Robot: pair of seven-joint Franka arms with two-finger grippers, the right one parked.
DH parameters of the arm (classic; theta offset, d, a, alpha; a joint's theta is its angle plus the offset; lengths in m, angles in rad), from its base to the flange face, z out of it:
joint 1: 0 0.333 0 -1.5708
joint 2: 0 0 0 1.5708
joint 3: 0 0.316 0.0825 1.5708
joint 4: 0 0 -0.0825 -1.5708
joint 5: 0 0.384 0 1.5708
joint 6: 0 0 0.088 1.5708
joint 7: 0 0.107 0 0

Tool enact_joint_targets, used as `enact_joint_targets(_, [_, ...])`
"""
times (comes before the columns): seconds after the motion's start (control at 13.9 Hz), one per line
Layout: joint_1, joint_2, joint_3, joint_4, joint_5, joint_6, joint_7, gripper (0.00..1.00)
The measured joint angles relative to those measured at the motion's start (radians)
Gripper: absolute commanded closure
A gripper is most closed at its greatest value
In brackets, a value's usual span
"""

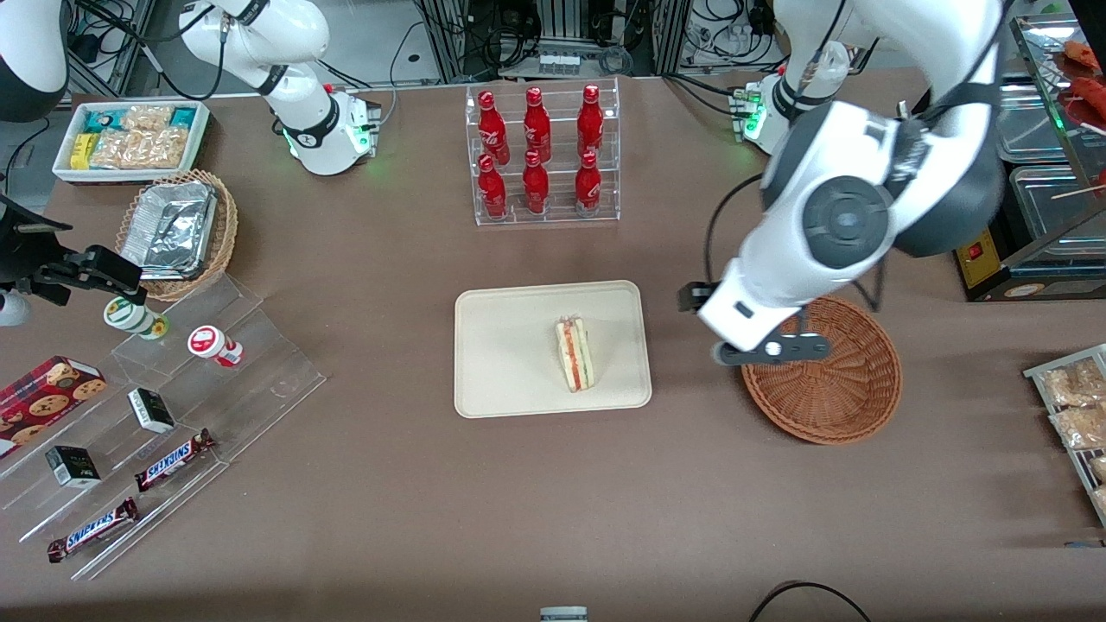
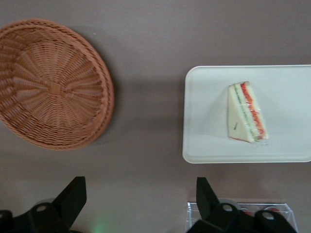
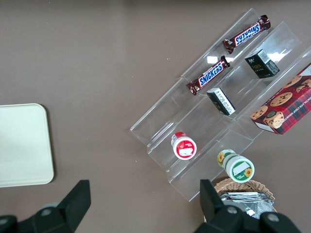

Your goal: Place sandwich from basket to tray

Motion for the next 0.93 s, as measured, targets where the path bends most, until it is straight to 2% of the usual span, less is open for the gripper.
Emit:
enact_joint_targets(0.29, [0.1,-0.088,0.001,-0.09,0.0,-0.003,0.12,0.0])
enact_joint_targets(0.57, [0.192,-0.147,0.002,-0.121,0.0,-0.065,0.222,0.0])
enact_joint_targets(0.93, [0.281,-0.237,-0.001,-0.17,0.0,-0.132,0.279,0.0])
